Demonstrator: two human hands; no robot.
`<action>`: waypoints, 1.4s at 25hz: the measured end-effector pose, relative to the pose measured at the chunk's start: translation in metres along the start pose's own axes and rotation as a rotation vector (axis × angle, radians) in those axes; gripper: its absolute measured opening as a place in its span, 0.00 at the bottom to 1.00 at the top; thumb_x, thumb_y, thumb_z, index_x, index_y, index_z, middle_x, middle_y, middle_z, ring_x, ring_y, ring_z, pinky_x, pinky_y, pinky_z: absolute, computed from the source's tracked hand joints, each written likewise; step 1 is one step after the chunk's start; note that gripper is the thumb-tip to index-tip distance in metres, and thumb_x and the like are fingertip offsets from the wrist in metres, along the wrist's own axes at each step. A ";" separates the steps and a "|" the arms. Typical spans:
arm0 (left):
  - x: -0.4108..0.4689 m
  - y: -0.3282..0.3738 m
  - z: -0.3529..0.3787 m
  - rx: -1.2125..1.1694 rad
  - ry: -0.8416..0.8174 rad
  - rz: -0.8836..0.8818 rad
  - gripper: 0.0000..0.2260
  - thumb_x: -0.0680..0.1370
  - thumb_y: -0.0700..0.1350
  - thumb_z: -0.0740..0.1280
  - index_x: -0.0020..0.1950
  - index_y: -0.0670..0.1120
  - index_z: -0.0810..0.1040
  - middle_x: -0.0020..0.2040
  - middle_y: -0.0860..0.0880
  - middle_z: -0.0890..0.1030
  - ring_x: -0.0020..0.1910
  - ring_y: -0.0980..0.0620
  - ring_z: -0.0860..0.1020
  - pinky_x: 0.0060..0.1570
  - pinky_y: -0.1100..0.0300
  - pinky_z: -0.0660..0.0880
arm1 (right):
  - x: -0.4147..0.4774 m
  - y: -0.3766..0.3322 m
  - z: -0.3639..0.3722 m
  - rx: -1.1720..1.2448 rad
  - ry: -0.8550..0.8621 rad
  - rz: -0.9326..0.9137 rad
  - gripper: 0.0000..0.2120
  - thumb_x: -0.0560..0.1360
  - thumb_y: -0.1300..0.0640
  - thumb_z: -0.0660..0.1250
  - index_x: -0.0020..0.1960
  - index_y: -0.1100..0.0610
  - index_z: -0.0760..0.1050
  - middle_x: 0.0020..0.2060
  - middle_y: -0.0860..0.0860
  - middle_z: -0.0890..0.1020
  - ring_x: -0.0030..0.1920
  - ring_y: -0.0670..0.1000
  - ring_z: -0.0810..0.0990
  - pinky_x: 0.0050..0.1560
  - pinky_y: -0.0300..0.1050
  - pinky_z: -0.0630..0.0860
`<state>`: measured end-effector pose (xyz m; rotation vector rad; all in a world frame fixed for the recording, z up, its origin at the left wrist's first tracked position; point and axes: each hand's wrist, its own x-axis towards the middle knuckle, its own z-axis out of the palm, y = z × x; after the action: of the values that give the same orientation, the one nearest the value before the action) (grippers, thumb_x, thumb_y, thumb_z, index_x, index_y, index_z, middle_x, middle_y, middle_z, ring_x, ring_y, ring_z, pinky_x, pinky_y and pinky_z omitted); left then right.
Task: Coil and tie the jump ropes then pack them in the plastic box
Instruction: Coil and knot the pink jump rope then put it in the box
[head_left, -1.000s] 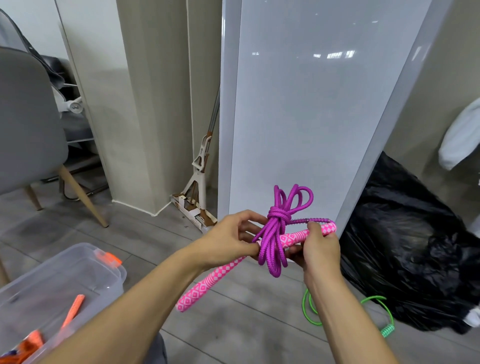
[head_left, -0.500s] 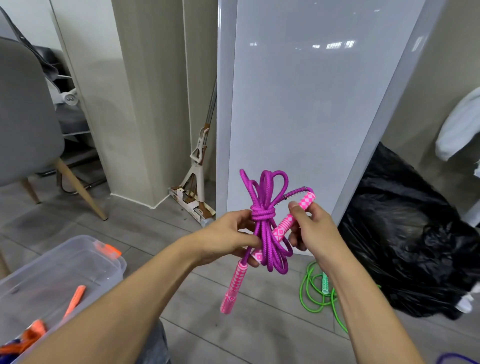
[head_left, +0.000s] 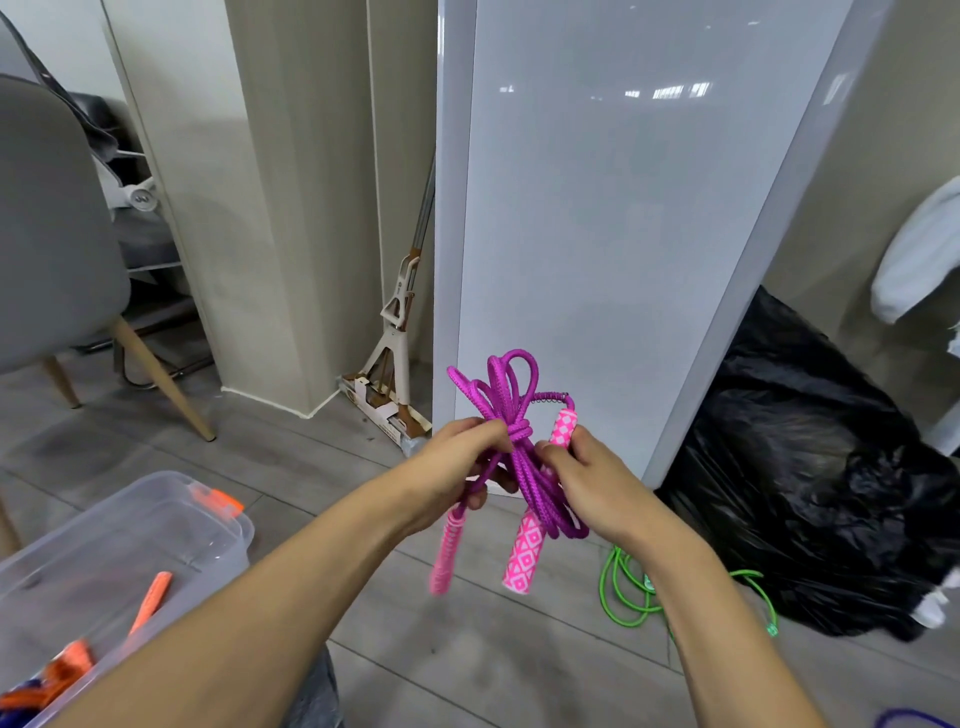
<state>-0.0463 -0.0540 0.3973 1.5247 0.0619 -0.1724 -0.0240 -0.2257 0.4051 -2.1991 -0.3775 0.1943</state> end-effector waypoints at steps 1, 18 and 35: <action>0.000 -0.001 0.003 -0.011 -0.005 0.012 0.05 0.75 0.41 0.68 0.48 0.41 0.75 0.37 0.46 0.82 0.36 0.49 0.79 0.26 0.60 0.66 | -0.001 -0.001 0.001 -0.036 0.009 -0.011 0.12 0.81 0.48 0.58 0.48 0.56 0.73 0.46 0.54 0.78 0.45 0.52 0.77 0.52 0.53 0.74; 0.030 0.003 -0.038 -0.670 0.706 0.143 0.16 0.80 0.52 0.67 0.62 0.44 0.73 0.46 0.42 0.81 0.39 0.45 0.82 0.35 0.52 0.82 | -0.008 0.013 0.044 -0.182 -0.350 -0.050 0.08 0.75 0.50 0.72 0.48 0.55 0.79 0.37 0.52 0.84 0.35 0.44 0.76 0.42 0.45 0.73; 0.030 -0.002 -0.072 -0.733 0.796 -0.013 0.02 0.75 0.33 0.68 0.44 0.38 0.75 0.28 0.44 0.74 0.18 0.51 0.70 0.22 0.62 0.73 | -0.007 -0.002 0.103 -0.328 -0.125 -0.153 0.07 0.82 0.45 0.57 0.49 0.48 0.66 0.40 0.48 0.78 0.41 0.53 0.76 0.42 0.50 0.72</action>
<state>-0.0119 0.0160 0.3876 0.7794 0.6915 0.4212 -0.0584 -0.1497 0.3438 -2.4720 -0.6867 0.1976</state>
